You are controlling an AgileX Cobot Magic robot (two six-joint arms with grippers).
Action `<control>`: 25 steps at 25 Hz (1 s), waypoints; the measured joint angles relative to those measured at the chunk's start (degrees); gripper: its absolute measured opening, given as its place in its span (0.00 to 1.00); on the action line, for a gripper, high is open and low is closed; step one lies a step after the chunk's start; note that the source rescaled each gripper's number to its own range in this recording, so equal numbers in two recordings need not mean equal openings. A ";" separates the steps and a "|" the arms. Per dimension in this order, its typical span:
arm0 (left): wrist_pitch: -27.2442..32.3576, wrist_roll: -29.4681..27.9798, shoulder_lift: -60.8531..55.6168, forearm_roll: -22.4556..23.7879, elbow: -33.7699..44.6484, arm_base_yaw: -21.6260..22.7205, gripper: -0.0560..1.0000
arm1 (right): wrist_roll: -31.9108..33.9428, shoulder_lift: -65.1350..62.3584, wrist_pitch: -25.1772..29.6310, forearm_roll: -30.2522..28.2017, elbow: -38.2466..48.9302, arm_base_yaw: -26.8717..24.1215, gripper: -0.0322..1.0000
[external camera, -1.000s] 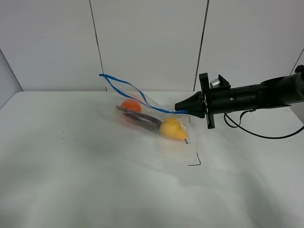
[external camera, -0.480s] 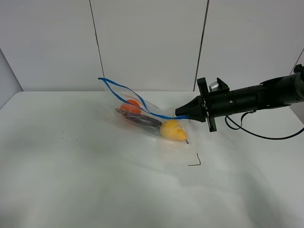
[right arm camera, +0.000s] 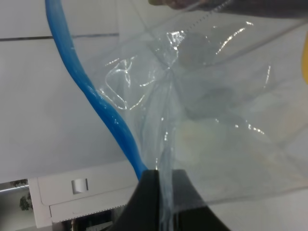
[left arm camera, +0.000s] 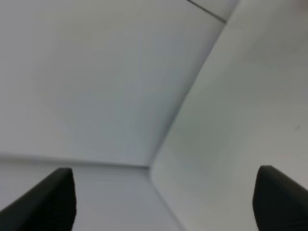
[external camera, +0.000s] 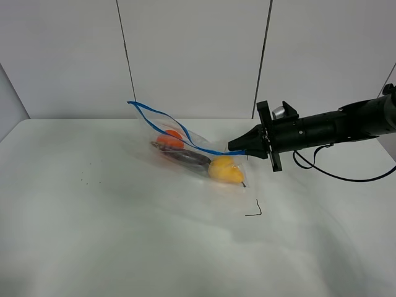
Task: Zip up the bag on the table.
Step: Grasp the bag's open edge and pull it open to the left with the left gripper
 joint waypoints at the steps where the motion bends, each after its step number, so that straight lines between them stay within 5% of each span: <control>1: -1.87 2.39 1.64 -1.46 0.00 0.00 1.00 | 0.00 0.00 0.00 0.00 0.00 0.00 0.03; 5: -6.83 7.50 6.28 -12.51 0.00 -2.36 1.00 | -0.05 0.00 0.11 0.12 0.00 0.00 0.03; 9: -7.75 11.27 11.05 -21.69 0.00 -9.61 1.00 | -0.10 0.00 0.11 0.81 0.00 0.00 0.03; 19: -17.90 12.62 24.23 -23.70 0.00 -32.51 1.00 | -0.21 0.00 0.11 1.78 0.00 0.00 0.03; 25: -29.32 12.23 32.95 -23.70 0.00 -43.67 1.00 | -0.21 0.00 0.34 1.95 0.00 0.00 0.03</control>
